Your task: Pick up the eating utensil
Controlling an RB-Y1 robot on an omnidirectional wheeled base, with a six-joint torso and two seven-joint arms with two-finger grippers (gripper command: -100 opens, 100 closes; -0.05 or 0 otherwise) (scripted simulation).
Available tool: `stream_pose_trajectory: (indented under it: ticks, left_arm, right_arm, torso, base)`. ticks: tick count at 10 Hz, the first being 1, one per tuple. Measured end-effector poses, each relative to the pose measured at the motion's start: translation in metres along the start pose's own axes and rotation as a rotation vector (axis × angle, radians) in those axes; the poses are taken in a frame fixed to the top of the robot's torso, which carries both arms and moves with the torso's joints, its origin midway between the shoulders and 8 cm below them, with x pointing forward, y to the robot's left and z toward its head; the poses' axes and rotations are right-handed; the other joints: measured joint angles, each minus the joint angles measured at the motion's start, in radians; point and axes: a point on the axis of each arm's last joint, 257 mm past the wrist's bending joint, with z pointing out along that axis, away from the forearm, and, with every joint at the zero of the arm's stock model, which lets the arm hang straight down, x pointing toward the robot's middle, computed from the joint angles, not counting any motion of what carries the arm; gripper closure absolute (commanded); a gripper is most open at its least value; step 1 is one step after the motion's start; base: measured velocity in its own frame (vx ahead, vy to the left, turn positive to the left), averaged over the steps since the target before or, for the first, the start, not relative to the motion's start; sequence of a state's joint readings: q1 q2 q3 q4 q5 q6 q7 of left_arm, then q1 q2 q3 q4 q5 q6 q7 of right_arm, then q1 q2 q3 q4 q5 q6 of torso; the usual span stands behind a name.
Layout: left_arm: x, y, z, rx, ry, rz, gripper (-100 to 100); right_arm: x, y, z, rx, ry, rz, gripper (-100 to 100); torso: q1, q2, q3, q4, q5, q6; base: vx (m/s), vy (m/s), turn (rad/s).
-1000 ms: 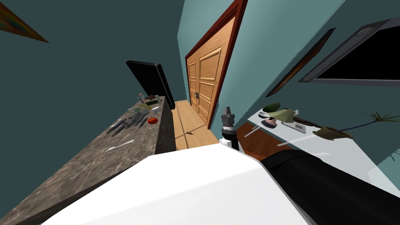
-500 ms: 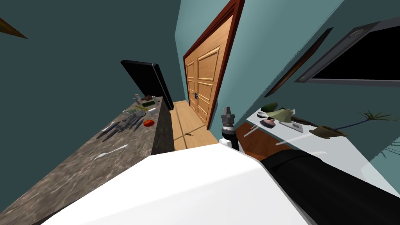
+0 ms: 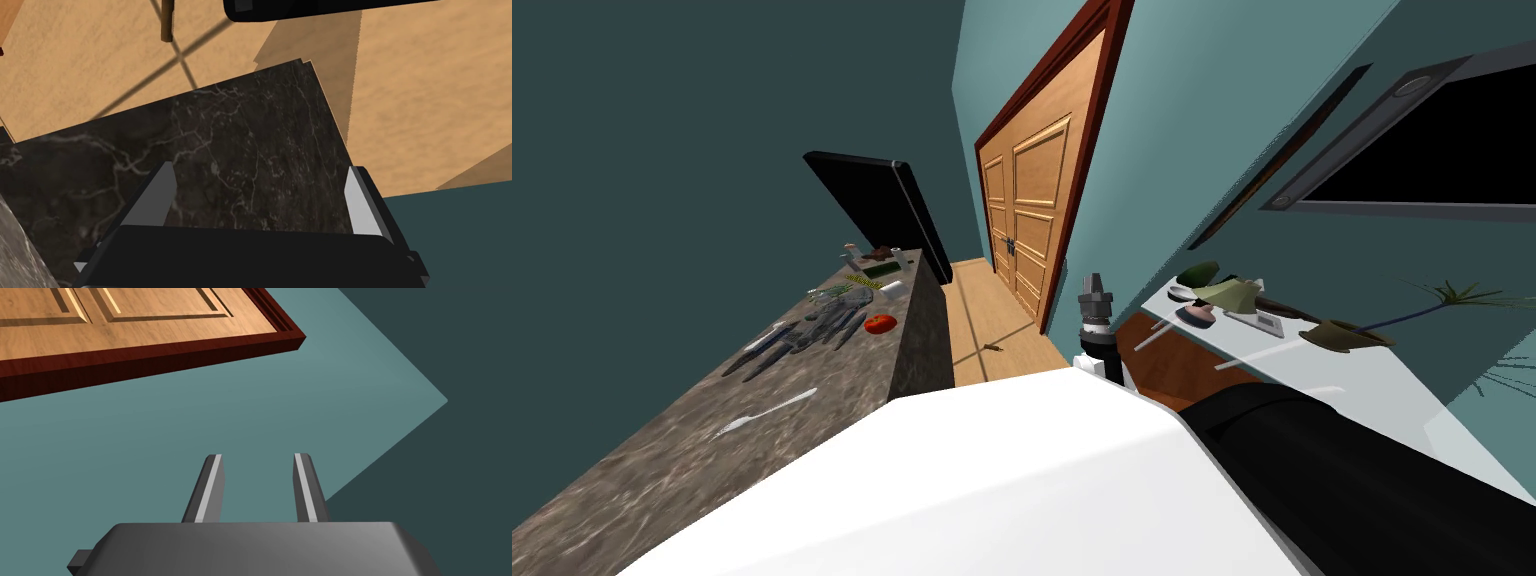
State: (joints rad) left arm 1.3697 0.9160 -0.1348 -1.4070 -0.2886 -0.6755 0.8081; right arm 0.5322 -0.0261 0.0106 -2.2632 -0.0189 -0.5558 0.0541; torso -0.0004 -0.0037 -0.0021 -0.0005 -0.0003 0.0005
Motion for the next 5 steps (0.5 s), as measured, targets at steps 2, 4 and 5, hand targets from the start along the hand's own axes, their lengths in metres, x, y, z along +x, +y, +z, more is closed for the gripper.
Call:
stream_pose_trajectory:
  ticks: [2, 4, 5]
  left_arm:
    - [-0.012, 0.016, -0.016, -0.042, -0.011, -0.018, -100]
    - [-0.027, 0.033, -0.030, -0.095, -0.026, -0.041, -100]
    - [-0.034, 0.037, -0.037, -0.116, -0.035, -0.054, -100]
  right_arm:
    - [0.000, 0.000, 0.000, 0.000, 0.000, 0.000, 0]
    - [0.000, 0.000, 0.000, 0.000, 0.000, 0.000, 0]
    - [0.000, 0.000, 0.000, 0.000, 0.000, 0.000, 0]
  torso:
    - [0.001, 0.000, 0.000, 0.000, 0.000, 0.000]
    - [0.000, -0.003, -0.002, -0.001, 0.000, 0.000]
    - [0.000, -0.003, -0.002, -0.001, 0.000, 0.000]
  base:
    - [0.075, -0.001, -0.064]
    - [0.117, -0.013, -0.075]
    - [0.098, -0.002, -0.104]
